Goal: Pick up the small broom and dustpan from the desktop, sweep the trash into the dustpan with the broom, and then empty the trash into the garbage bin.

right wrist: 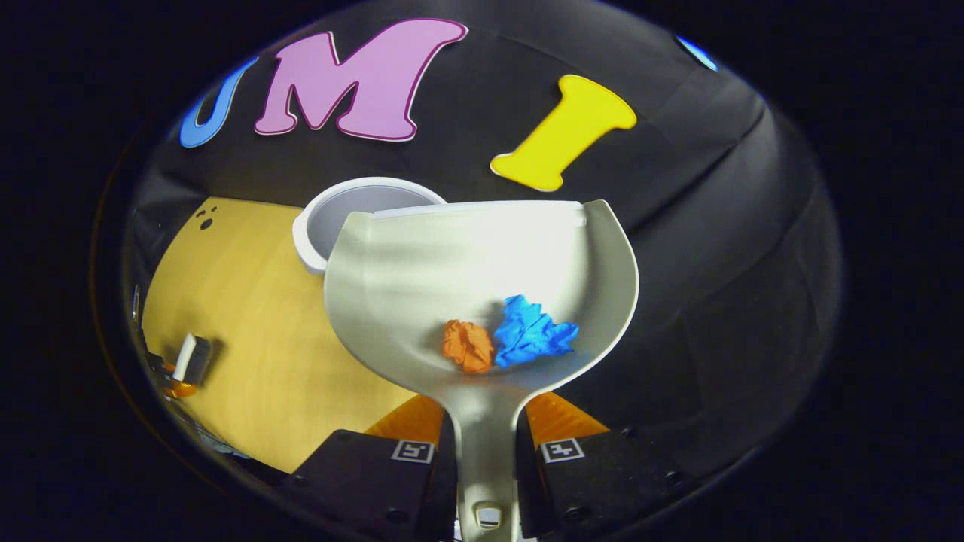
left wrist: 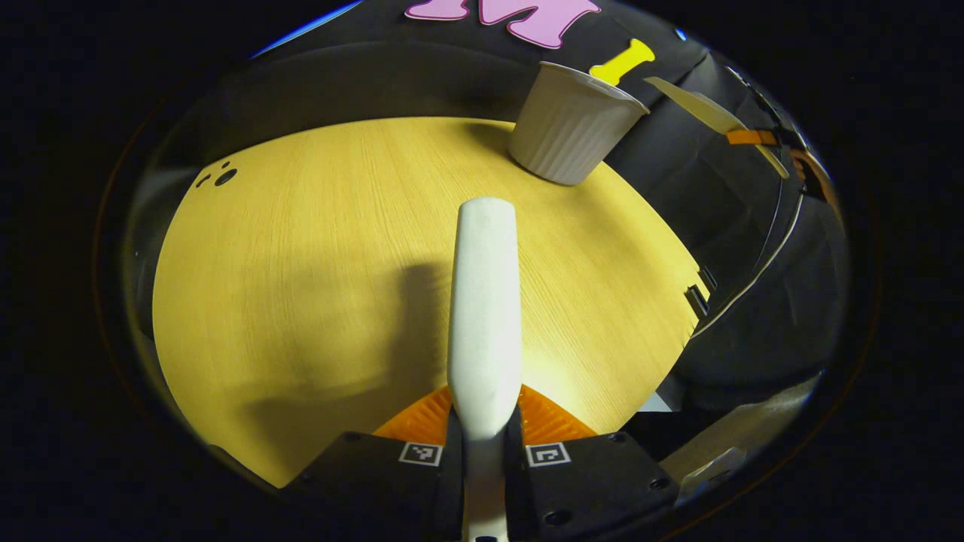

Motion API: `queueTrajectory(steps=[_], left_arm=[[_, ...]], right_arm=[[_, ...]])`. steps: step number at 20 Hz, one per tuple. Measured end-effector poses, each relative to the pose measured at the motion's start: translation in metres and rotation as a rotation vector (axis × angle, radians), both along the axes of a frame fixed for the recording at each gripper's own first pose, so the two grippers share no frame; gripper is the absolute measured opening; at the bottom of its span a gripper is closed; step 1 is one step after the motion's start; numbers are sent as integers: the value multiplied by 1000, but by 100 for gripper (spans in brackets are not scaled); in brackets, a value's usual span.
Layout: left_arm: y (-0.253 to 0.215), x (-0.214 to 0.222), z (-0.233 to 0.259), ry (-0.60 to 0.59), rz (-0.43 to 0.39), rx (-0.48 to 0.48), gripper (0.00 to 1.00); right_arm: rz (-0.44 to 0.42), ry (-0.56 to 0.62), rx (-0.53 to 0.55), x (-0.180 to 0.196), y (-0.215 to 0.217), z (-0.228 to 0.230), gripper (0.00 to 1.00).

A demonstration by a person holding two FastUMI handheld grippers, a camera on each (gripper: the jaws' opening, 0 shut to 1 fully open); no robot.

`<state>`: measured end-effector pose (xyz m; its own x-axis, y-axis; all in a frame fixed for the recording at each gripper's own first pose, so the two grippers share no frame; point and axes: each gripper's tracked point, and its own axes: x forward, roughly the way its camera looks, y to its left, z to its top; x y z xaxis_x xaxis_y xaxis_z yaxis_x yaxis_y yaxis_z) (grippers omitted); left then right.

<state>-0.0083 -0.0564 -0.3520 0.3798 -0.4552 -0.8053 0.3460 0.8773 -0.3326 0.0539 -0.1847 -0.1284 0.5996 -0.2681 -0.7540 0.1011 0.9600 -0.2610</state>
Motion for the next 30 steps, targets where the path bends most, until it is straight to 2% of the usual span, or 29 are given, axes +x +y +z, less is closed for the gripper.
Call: queueTrajectory(steps=[1, 5, 6, 7, 11, 15, 16, 18, 21, 28, 29, 30], left_arm=[[3, 0, 2, -4, 5, 1, 26], [3, 0, 3, -8, 24, -2, 26], [3, 1, 3, -7, 28, -6, 26], [7, 0, 3, -7, 31, -9, 26], [8, 4, 2, -2, 31, -9, 26], [7, 8, 1, 5, 23, -6, 26], [6, 9, 2, 5, 21, -6, 26], [6, 8, 3, 9, 17, -6, 26], [6, 9, 1, 15, 16, -6, 26], [7, 13, 0, 22, 20, 3, 26], [6, 12, 0, 19, 19, 8, 26], [5, 12, 0, 18, 19, 13, 26]], right_arm=[[24, 13, -35, 13, -3, 3, 36], [147, 114, -187, 51, -6, 6, 36], [179, 150, -216, 55, -4, 5, 41], [206, 183, -237, 62, -2, 3, 36], [287, 311, -286, 88, 4, -7, 36], [337, 446, -328, 97, 6, -12, 36], [348, 473, -330, 101, 7, -13, 31], [357, 502, -335, 105, 6, -13, 36], [375, 543, -368, 108, 7, -10, 36], [387, 524, -379, 115, 6, -13, 36], [385, 515, -378, 114, 5, -12, 31], [381, 499, -377, 115, 4, -12, 36]])
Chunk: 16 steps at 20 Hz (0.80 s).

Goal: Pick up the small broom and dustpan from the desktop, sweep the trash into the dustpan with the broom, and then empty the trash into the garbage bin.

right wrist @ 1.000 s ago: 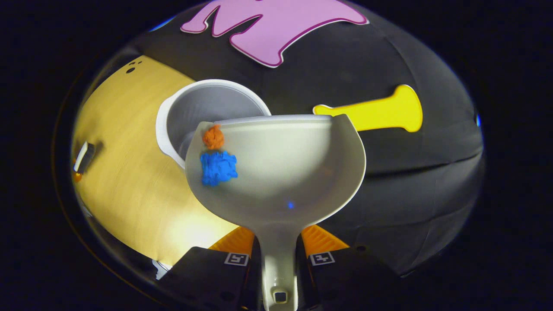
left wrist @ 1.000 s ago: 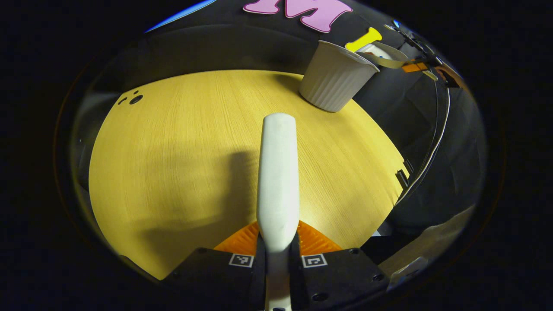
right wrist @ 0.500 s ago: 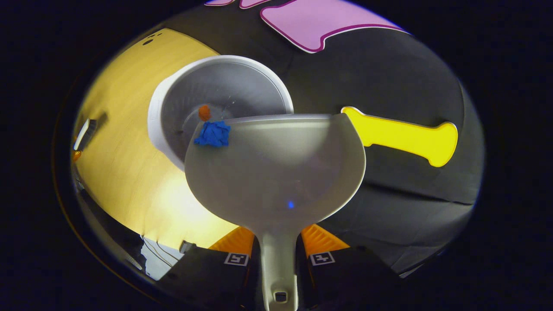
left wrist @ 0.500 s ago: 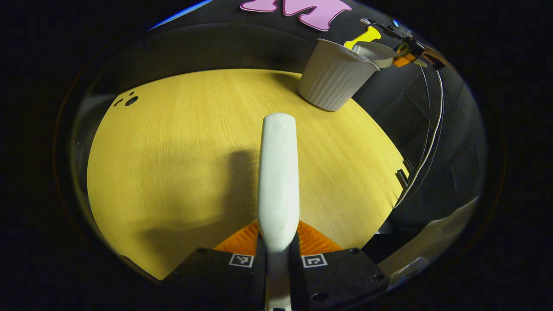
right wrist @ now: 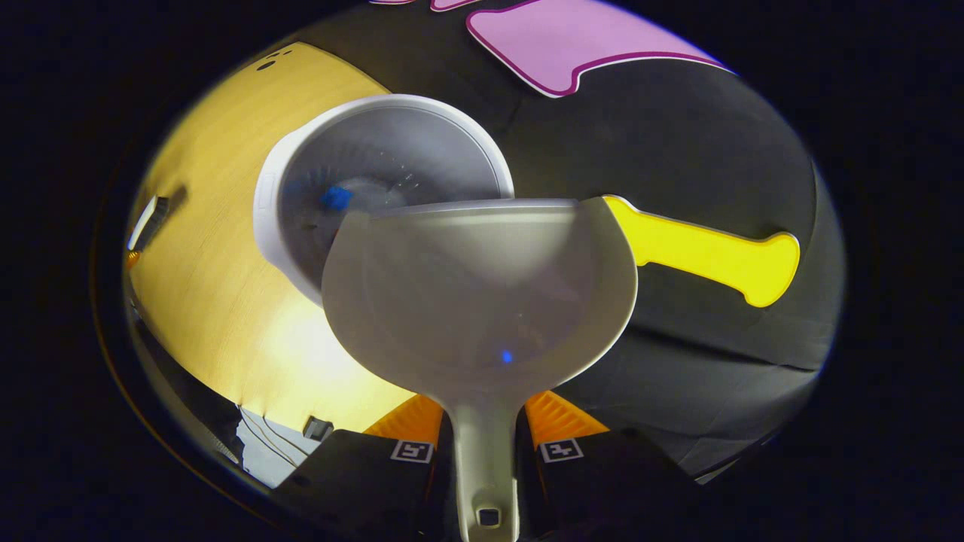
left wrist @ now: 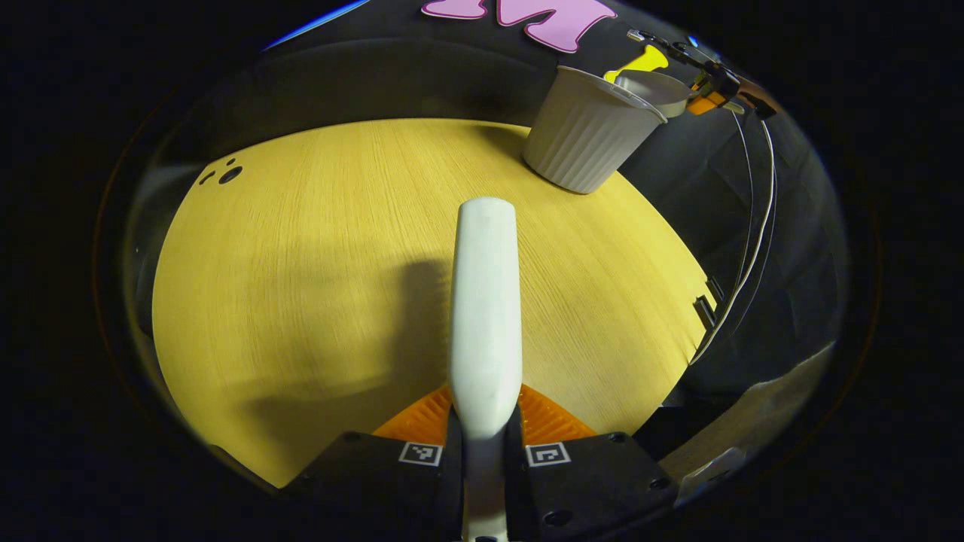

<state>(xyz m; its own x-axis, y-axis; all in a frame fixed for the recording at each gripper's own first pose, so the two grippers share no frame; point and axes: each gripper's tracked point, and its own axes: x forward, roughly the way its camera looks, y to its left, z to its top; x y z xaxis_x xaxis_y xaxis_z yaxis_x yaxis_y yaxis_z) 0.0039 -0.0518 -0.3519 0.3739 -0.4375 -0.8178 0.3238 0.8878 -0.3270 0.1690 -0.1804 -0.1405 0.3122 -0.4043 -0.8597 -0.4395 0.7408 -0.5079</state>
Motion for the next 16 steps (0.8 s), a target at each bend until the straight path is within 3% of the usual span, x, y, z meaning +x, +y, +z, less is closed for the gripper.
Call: queueTrajectory(steps=[9, 15, 16], left_arm=[[-3, 0, 4, -14, 30, 45, 26], [-3, 0, 6, -29, 54, 94, 26], [-3, 0, 6, -31, 58, 101, 26]], right_arm=[[-114, -252, 198, -29, -12, 39, 36], [-137, -392, 356, -84, 11, 53, 36], [-142, -405, 388, -98, 20, 51, 32]])
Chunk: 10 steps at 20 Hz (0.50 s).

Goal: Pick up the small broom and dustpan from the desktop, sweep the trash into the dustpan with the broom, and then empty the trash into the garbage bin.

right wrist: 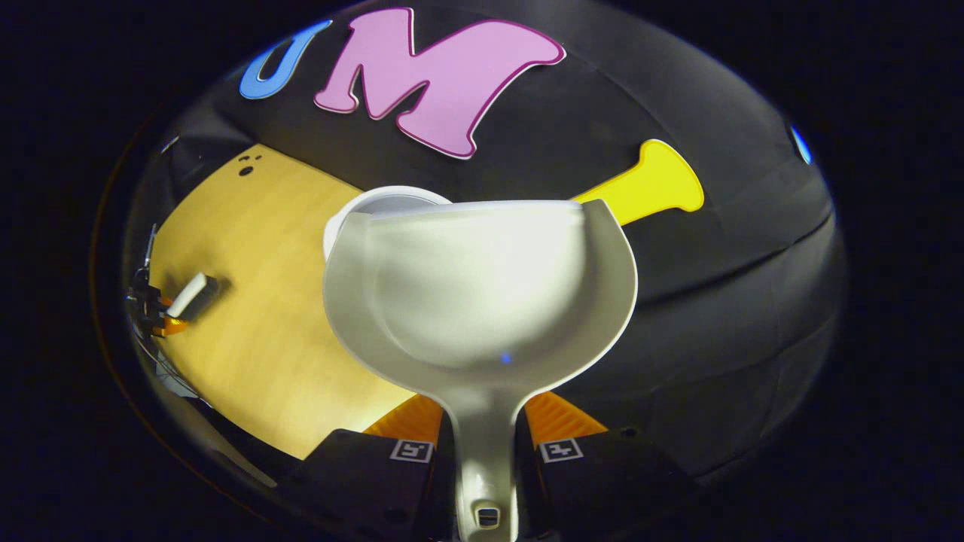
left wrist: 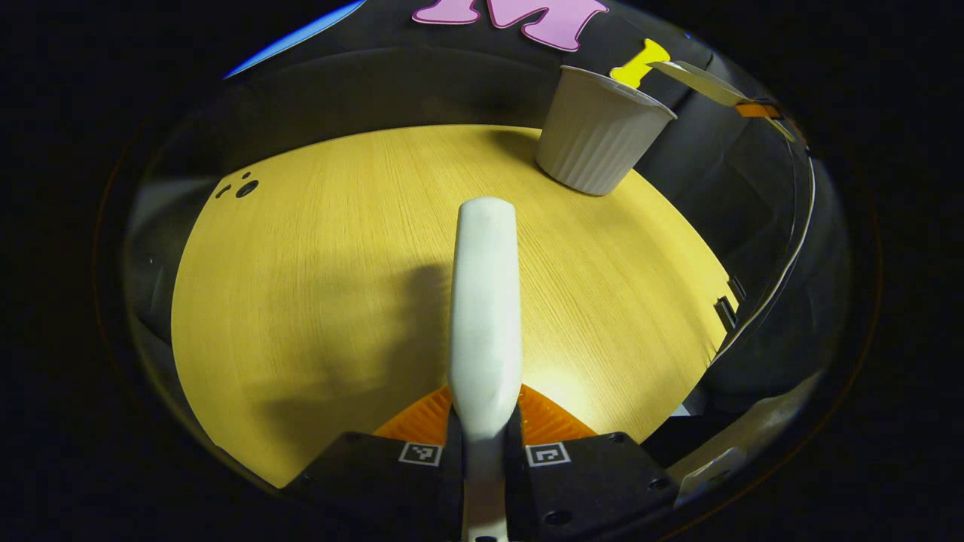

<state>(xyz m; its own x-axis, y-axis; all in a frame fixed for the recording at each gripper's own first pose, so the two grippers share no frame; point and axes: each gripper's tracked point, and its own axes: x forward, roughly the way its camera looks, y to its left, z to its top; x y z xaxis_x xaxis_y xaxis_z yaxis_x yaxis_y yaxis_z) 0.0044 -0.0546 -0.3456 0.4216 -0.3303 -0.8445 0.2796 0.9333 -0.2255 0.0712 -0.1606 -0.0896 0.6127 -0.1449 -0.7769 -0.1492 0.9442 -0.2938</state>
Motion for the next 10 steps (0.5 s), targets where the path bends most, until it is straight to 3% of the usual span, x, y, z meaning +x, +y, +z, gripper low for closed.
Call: queueTrajectory(steps=[1, 2, 4, 10], left_arm=[[0, 0, 0, -1, 5, 8, 26], [0, 0, 0, 0, 10, 15, 26], [0, 0, 1, -1, 16, 31, 26], [3, 2, 0, -11, 30, 82, 26]], right_arm=[[6, -8, 28, -13, 10, -3, 36], [12, -20, 53, -25, 19, -6, 32], [43, -8, 98, -51, 43, -18, 40], [116, 101, 238, -119, 121, -91, 36]])
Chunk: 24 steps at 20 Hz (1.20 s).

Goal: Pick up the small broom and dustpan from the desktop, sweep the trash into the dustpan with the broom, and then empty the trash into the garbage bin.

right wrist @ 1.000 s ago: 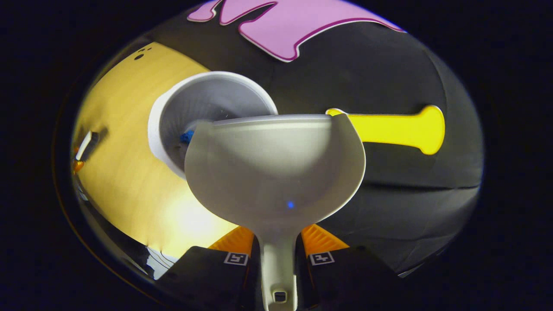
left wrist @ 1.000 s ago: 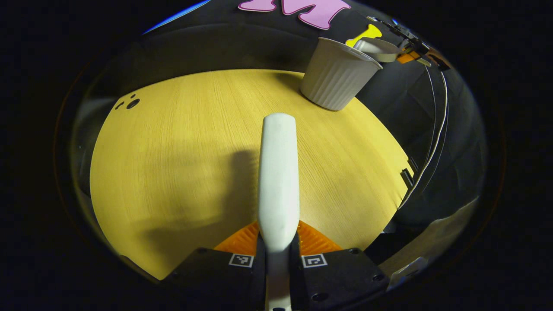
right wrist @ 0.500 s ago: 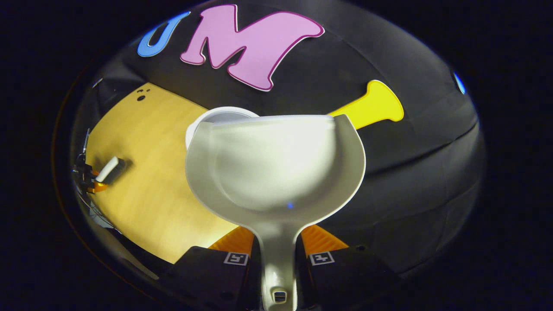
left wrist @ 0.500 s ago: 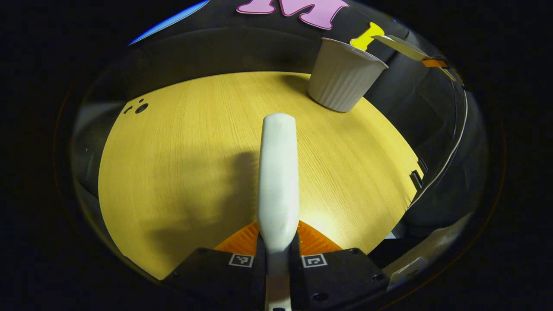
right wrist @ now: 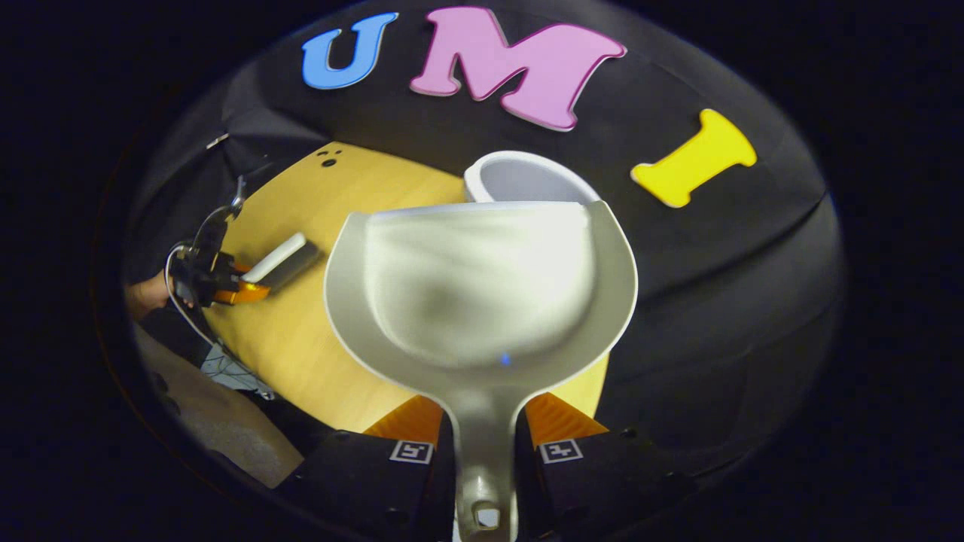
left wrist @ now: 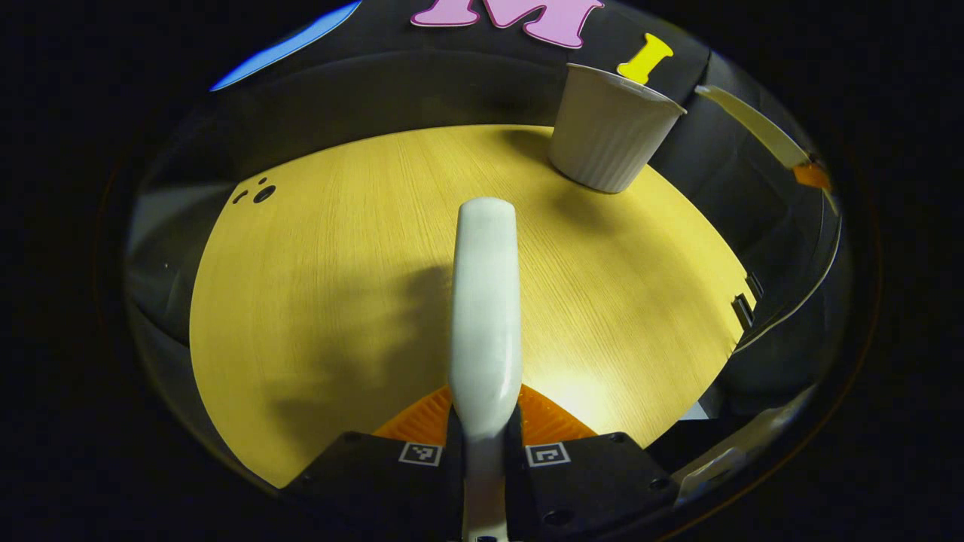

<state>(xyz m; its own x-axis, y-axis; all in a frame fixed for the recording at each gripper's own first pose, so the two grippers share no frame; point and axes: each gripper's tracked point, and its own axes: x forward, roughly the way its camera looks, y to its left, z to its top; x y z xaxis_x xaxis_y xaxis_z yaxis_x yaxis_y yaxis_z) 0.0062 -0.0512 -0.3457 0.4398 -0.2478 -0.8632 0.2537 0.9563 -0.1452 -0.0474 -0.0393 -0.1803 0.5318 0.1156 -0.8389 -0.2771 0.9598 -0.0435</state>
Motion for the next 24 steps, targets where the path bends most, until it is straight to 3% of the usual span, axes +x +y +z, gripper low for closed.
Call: queueTrajectory(steps=[4, 5, 7, 8, 11, 19, 20, 21, 24], left_arm=[[2, 0, -7, 13, 13, 48, 25], [2, 0, -10, 18, 16, 55, 26], [2, 0, -10, 27, 18, 73, 24], [3, -1, -11, 32, 17, 86, 24], [4, -3, -16, 40, 19, 114, 26], [6, 1, -35, 64, 29, 165, 25], [6, 0, -37, 74, 37, 168, 27], [5, 1, -40, 83, 44, 171, 25], [5, 4, -48, 96, 42, 175, 28]], right_arm=[[42, 106, 93, -30, 59, -70, 40], [52, 129, 104, -35, 71, -88, 36], [60, 157, 113, -40, 87, -119, 41], [56, 167, 117, -40, 91, -132, 36], [31, 169, 133, -38, 112, -165, 36], [-77, 227, 170, -35, 121, -211, 36], [-87, 232, 172, -35, 122, -213, 32], [-93, 229, 165, -33, 122, -216, 36], [-99, 223, 156, -30, 125, -224, 37]])
